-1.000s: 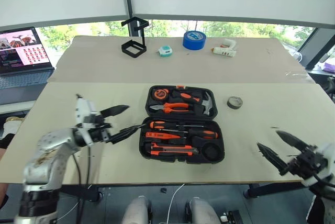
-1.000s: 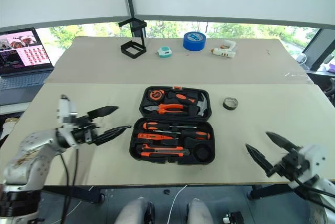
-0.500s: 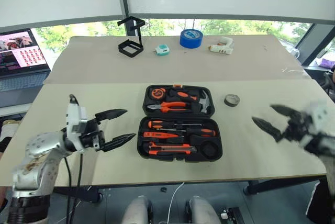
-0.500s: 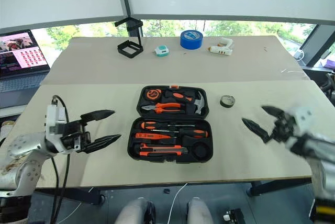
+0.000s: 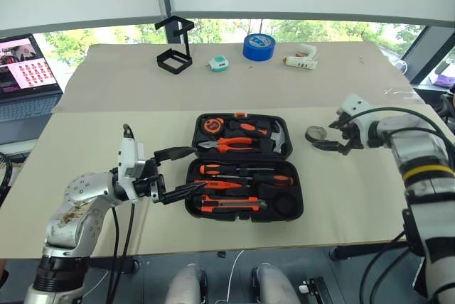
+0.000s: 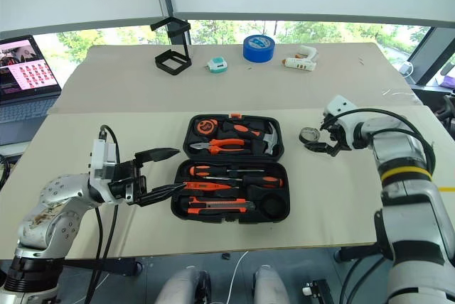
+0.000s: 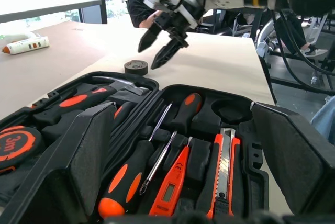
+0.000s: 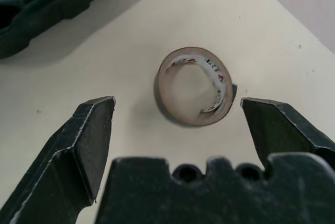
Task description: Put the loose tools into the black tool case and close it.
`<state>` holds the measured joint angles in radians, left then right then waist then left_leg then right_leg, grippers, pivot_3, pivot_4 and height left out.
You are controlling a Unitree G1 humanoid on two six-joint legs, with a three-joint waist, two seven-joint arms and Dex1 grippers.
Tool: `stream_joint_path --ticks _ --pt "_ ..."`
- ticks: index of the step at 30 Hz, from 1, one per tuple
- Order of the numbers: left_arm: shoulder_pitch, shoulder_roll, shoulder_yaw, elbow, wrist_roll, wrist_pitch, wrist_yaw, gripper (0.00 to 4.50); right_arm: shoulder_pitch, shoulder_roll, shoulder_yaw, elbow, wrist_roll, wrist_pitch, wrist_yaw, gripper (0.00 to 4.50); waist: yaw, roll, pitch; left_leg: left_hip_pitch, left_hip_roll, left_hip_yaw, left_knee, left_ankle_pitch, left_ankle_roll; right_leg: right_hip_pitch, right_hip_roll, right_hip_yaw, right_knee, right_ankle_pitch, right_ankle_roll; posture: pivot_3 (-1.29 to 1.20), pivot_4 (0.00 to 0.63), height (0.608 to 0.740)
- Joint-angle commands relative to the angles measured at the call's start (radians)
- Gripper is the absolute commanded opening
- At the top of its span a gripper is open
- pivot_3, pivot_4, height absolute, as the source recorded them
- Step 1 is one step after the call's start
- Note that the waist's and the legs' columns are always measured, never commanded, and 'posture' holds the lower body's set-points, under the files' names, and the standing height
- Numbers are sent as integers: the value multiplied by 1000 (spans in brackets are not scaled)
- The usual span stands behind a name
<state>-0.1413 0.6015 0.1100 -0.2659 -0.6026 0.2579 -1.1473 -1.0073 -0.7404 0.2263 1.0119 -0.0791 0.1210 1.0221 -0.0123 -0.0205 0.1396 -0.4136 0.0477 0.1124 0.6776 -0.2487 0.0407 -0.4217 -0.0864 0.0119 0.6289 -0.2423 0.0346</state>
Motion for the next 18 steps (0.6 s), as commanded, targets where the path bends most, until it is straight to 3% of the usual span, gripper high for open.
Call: stream_joint_path --ticks 1,8,11,18 --pt "15 -1 8 -50 5 -35 16 4416 -53 23 11 87 -52 -80 -3 4500 0 0 0 0 0 1 0 0 0 0 0 0 0 0 0 0 150 740" --pt "52 3 16 -88 0 -37 38 4416 -84 71 20 161 -104 -104 3 4500 -3 0 0 1 1 1 0 0 0 0 0 1 1 0 0 0 150 740" --pt "62 4 12 -103 -3 -30 48 4500 -93 82 13 188 -115 -111 -16 3753 -4 0 0 2 1 1 0 0 0 0 0 1 2 0 0 0 150 740" --pt "57 8 -2 -117 -1 -17 59 4500 -103 99 5 214 -123 -123 -13 1349 -4 0 0 4 1 1 0 0 -1 1 0 1 3 1 -1 0 150 740"
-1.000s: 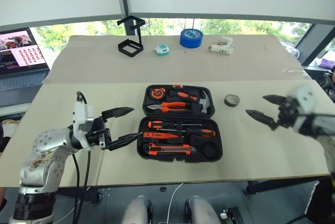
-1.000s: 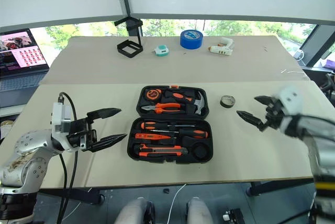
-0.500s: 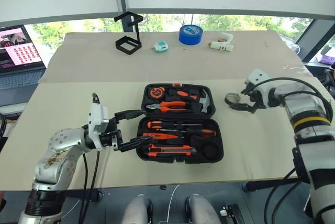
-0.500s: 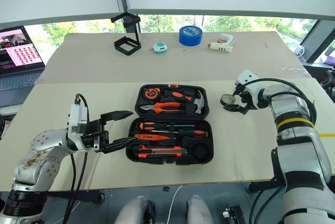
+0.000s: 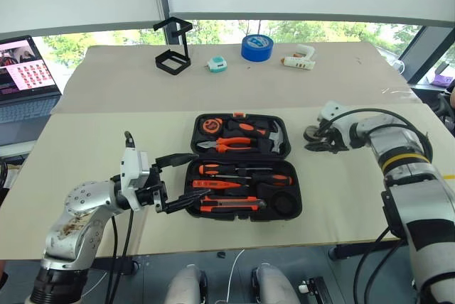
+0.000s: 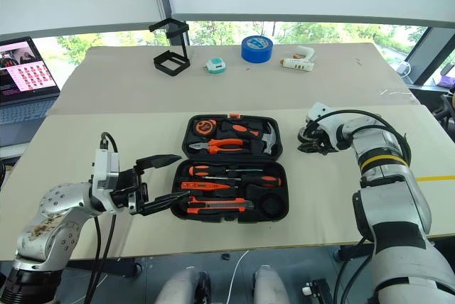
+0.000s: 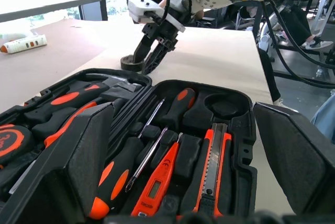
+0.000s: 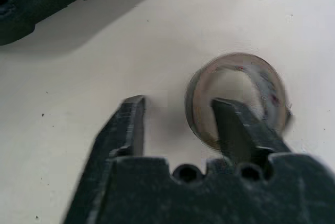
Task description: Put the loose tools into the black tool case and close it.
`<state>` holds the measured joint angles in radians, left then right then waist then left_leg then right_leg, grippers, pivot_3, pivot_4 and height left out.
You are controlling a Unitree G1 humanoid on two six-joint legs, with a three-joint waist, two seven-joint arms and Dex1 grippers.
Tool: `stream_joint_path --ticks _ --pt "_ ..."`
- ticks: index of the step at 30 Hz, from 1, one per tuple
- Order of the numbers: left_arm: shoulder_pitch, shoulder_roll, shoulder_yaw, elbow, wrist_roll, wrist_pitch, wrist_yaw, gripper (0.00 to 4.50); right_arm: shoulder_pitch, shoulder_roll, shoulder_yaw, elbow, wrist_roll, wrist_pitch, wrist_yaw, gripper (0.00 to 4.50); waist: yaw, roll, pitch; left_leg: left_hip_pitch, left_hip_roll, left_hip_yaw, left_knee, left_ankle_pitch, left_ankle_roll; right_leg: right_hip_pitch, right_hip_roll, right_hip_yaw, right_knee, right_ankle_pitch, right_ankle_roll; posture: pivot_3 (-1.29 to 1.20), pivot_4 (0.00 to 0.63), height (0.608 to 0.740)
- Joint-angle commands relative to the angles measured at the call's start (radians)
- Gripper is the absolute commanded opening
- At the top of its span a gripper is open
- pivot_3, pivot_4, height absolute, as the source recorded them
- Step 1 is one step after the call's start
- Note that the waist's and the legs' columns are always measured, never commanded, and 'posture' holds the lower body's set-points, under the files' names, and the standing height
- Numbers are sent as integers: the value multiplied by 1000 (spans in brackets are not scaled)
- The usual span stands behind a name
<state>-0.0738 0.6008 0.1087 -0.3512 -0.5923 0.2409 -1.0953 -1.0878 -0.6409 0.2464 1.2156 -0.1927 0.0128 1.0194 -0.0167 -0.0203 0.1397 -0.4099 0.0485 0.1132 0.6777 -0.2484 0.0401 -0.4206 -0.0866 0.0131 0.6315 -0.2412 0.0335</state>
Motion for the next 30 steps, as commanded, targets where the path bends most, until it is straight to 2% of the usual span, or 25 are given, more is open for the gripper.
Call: stream_joint_path --ticks 1,2,4,7,9,11,13,15,17,25,28,30 --pt "-11 9 -2 -32 -10 1 7 4500 -22 1 -17 11 -9 -21 -8 912 0 0 0 0 0 0 0 0 0 0 0 0 0 0 0 0 150 740" --pt "-13 11 -4 -33 -10 0 4 4500 -23 0 -28 3 5 -38 20 534 0 0 0 0 0 0 0 0 0 0 0 0 0 0 0 0 150 740" --pt "-12 15 -6 -36 -13 -2 -3 4500 -20 -6 -51 -27 40 -76 96 57 0 0 0 0 0 0 0 0 0 0 0 0 0 0 0 0 150 740" --pt "0 25 -5 -46 -16 -19 -29 4500 -12 -17 -83 -117 101 -73 254 57 0 1 1 0 0 0 0 0 0 -1 0 0 0 0 0 0 150 740" --pt "19 42 -3 -53 -15 -35 -66 4500 22 -25 -96 -281 171 47 390 57 -2 1 1 0 0 0 -1 0 0 -1 0 0 0 0 0 0 150 740" --pt "47 64 0 -63 -13 -54 -104 4500 119 -46 -91 -586 271 244 505 57 -1 1 1 0 1 -1 -1 0 0 -2 1 0 0 0 0 0 150 740" --pt "80 87 7 -69 -9 -77 -140 4500 238 -88 -72 -932 386 460 561 57 4 1 1 0 3 -2 -1 0 0 -1 1 0 1 0 0 0 150 740" --pt "112 101 20 -68 -17 -89 -161 4500 364 -143 -44 -1245 480 623 569 57 8 2 1 -1 3 -3 -1 0 0 -2 0 -1 0 0 0 0 150 740" --pt "128 107 26 -70 -18 -95 -164 4500 458 -168 -38 -1408 518 684 528 57 15 2 1 -2 3 -4 -1 -1 1 -3 -2 -3 0 0 0 0 150 740" --pt "157 108 27 -112 -17 -85 -128 4500 631 -224 -5 -1501 457 625 399 57 20 1 1 0 0 -2 3 -1 3 0 -4 -2 -1 2 0 0 150 740" --pt "153 106 15 -116 -5 -81 -109 4500 647 -261 22 -1466 397 541 390 57 20 1 1 0 0 -2 3 -1 3 -1 -2 -2 0 2 0 0 150 740" --pt "149 98 7 -131 -6 -71 -85 4500 641 -268 25 -1443 393 552 381 57 18 1 1 0 0 -2 2 -1 3 -1 -2 -2 0 2 0 0 150 740"
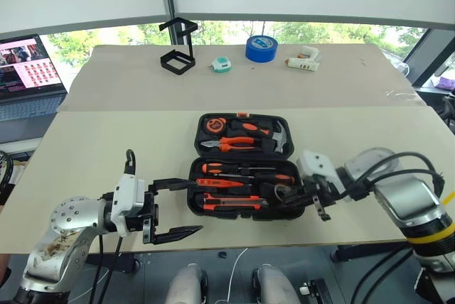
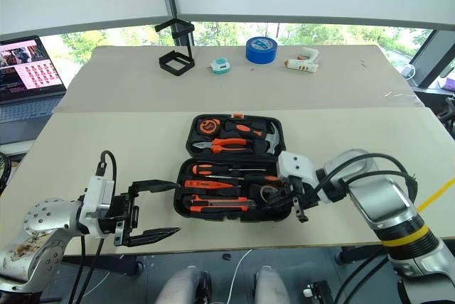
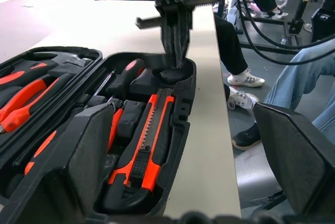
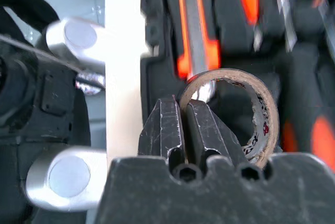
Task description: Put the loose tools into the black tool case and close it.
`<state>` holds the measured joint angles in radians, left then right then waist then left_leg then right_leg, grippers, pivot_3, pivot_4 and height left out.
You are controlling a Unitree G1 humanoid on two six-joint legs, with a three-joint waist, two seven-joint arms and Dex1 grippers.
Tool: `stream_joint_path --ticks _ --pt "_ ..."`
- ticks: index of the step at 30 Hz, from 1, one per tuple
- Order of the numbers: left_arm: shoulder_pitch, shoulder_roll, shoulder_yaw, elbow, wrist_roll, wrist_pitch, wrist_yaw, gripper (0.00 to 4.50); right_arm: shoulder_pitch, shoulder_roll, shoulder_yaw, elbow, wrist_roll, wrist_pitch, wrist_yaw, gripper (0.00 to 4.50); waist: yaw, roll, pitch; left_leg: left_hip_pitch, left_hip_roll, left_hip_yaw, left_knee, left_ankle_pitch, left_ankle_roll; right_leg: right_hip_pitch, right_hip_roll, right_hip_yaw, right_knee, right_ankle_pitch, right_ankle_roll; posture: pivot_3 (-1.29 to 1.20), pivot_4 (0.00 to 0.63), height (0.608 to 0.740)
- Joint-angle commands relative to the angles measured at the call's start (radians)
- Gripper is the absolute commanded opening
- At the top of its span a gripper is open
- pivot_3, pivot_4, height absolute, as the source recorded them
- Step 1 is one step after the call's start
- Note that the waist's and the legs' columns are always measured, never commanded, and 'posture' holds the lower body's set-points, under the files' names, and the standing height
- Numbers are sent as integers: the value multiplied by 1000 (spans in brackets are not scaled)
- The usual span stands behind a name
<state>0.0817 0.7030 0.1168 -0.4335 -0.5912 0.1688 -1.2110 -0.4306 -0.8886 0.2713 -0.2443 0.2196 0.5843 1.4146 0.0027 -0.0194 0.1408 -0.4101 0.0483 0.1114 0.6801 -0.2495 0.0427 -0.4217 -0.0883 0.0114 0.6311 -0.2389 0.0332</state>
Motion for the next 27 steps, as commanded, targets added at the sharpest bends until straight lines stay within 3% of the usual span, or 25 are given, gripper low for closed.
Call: stream_joint_path --ticks 1,8,13,20,25,26,27 --pt "-10 -8 -5 -55 -12 10 43 4500 -18 -27 4 17 -12 0 -6 57 -2 0 0 0 0 0 0 0 0 0 0 0 0 0 0 0 150 740" --pt "-27 4 -22 -75 -27 63 68 4500 -23 -66 82 -25 5 89 47 57 3 0 0 0 0 0 0 0 0 1 0 1 0 0 0 0 150 740" --pt "-38 4 -12 -61 -25 66 75 4500 -43 -65 110 -13 -37 74 9 57 8 -2 -1 0 0 0 0 0 0 1 0 0 -1 0 0 0 150 740" --pt "-28 51 37 -33 -48 140 100 4500 -61 -117 11 -10 88 54 101 2327 10 -3 -1 0 0 -1 0 0 0 1 1 0 -1 0 0 0 150 740" --pt "-52 67 88 34 -59 165 120 4500 -75 -152 -85 81 164 52 145 2327 7 -3 0 0 0 0 0 0 0 0 1 0 -1 0 0 0 150 740" --pt "-76 69 97 71 -40 180 156 4099 -85 -145 -111 122 179 70 126 2371 7 -3 0 0 1 0 0 0 0 1 1 0 -1 0 0 0 150 740" --pt "-98 73 99 106 -17 203 194 3987 -91 -134 -133 161 183 70 101 2371 8 -4 0 0 1 0 0 0 0 1 1 0 -1 0 0 0 150 740"
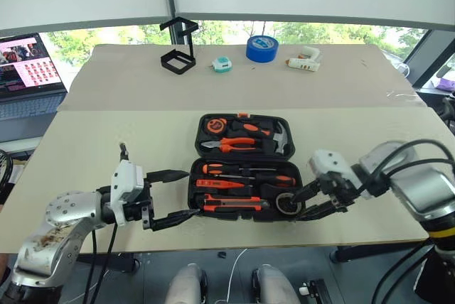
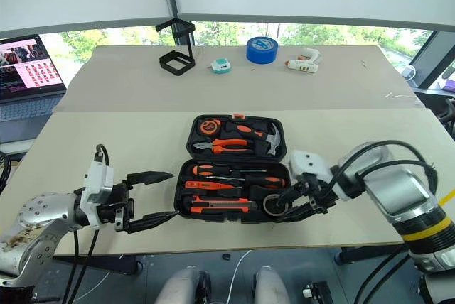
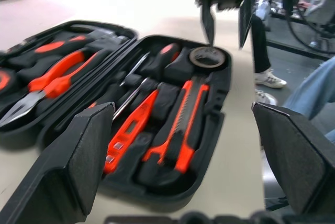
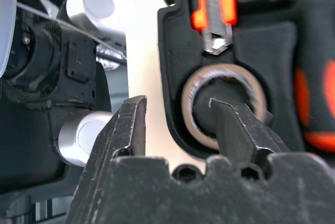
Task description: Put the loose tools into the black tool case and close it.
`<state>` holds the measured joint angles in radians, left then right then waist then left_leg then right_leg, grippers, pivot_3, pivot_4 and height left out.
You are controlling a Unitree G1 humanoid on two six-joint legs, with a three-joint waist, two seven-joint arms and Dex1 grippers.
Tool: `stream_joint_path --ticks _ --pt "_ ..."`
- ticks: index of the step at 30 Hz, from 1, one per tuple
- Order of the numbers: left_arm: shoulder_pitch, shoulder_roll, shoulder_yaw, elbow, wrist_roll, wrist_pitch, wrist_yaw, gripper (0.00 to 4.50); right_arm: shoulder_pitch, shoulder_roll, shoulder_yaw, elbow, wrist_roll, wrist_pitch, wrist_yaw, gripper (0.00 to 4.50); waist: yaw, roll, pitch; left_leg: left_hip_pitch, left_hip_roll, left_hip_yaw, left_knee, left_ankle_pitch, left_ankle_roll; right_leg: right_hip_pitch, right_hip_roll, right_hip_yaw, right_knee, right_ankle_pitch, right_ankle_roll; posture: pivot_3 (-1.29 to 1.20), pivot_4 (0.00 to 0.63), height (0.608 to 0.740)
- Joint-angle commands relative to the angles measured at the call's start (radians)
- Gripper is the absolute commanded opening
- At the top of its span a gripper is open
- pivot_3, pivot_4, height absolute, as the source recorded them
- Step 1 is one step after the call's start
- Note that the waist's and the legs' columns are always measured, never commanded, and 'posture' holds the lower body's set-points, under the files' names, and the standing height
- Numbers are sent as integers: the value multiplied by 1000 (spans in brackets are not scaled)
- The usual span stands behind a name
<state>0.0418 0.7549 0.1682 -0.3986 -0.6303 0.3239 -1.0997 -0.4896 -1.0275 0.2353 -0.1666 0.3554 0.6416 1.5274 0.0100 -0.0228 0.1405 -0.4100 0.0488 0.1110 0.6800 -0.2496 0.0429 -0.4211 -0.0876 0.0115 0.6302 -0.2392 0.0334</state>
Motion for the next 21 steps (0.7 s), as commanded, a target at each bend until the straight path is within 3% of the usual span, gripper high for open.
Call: stream_joint_path --ticks 1,4,8,11,21 --pt "-80 23 43 107 58 56 118 3708 -35 24 -120 125 41 -20 -43 2114 2 0 0 0 0 0 0 0 0 0 0 0 0 0 0 0 150 740" --pt "-153 21 10 193 134 99 208 2548 -46 107 -176 248 -3 -152 -162 1270 1 -2 0 2 0 0 0 0 0 2 1 0 0 0 0 0 150 740" --pt "-276 -39 -85 275 192 160 273 1059 -49 197 -161 450 -186 -508 -362 27 3 -2 0 0 -1 3 0 0 -1 1 1 0 0 1 1 0 150 740" --pt "-333 -102 -168 337 241 153 283 42 -66 254 -135 537 -255 -599 -443 0 1 -2 0 -2 -2 6 0 1 -1 0 1 1 0 1 2 0 150 740" --pt "-439 -239 -288 429 325 108 266 42 -79 317 -121 610 -292 -642 -456 0 0 -2 0 -3 -1 6 0 3 -5 0 2 1 0 1 2 0 150 740"
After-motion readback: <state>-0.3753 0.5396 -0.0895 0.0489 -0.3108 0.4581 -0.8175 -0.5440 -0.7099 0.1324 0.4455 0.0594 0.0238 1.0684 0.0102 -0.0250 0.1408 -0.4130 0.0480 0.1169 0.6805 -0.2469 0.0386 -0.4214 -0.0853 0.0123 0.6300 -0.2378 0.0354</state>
